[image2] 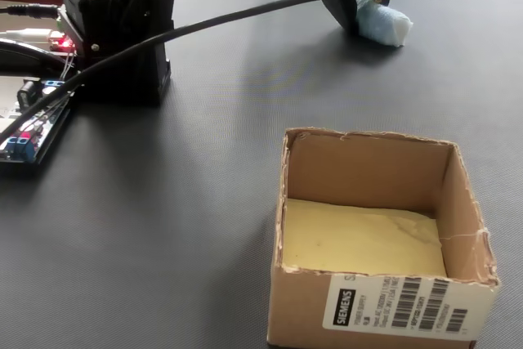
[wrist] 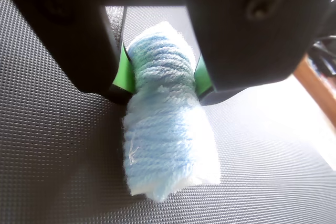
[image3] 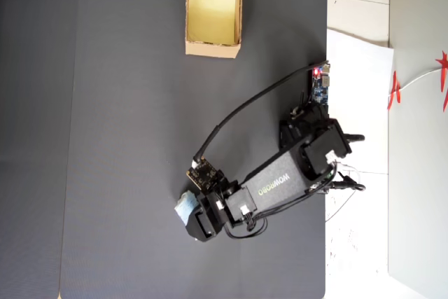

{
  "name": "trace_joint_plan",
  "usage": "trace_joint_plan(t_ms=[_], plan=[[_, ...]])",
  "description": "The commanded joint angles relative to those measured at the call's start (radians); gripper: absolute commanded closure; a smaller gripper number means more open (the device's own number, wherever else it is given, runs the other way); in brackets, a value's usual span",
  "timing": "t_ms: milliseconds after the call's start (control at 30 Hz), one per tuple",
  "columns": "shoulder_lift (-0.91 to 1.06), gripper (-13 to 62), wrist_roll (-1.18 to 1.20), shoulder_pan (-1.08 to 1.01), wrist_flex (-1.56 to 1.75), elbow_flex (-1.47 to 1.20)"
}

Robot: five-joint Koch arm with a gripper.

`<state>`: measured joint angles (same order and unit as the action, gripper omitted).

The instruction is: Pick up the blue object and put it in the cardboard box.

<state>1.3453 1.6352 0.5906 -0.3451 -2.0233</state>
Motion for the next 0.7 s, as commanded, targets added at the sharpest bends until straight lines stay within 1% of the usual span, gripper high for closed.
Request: trace_joint_plan(t_ms=[0,200,400,433,600,633,667], plan=[[-0.015,53.4,0.003,0.008,0.037,0.003],[0.083,53.3,-0.006,0.003,0.055,-0.049],[0.351,53.3,-0.034,-0.08,0.227,-0.23],[0.422,53.3,-0.043,-0.115,0.287,-0.287],[0.6,53.4,-0.066,-0.232,0.385,-0.425],[0.698,53.4,-0.067,-0.301,0.426,-0.489],[0.729,53.4,-0.069,-0.339,0.425,-0.506]])
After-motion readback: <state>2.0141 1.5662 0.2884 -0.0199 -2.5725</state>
